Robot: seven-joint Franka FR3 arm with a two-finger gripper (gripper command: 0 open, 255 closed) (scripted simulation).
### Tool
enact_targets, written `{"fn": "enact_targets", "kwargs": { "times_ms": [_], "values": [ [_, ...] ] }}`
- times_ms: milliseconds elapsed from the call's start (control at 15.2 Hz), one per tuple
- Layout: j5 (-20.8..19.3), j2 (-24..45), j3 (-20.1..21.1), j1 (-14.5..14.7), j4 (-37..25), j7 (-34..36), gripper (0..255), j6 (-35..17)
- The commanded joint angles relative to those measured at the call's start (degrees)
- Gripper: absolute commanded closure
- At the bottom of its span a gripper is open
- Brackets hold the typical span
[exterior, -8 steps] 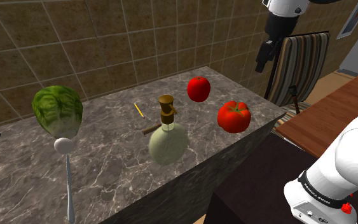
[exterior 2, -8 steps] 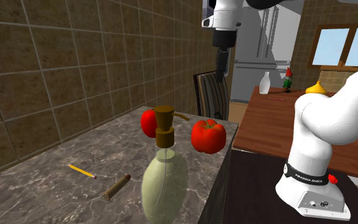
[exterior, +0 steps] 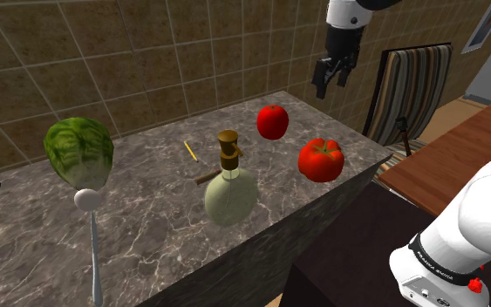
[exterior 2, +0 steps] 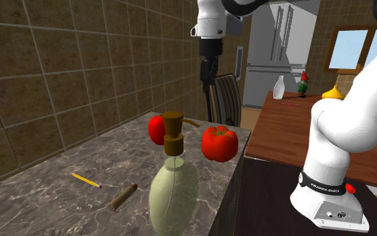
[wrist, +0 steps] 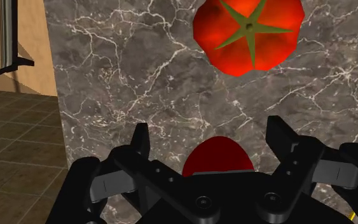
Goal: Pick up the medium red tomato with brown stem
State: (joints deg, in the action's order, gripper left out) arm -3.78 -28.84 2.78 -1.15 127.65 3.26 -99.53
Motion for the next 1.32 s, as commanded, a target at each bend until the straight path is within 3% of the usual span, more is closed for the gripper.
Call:
{"fn": "enact_targets", "kwargs": {
  "times_ms": [0, 858, 1254],
  "values": [
    [0.9, 5.5, 1.1, -0.4, -3.8, 3.9, 0, -0.6],
    [3.7, 37.9, 2.3, -1.8, -33.1, 23.0, 0, 1.7],
    [3.7, 38.2, 2.3, -1.7, -28.9, 23.0, 0, -2.8]
  ]
}}
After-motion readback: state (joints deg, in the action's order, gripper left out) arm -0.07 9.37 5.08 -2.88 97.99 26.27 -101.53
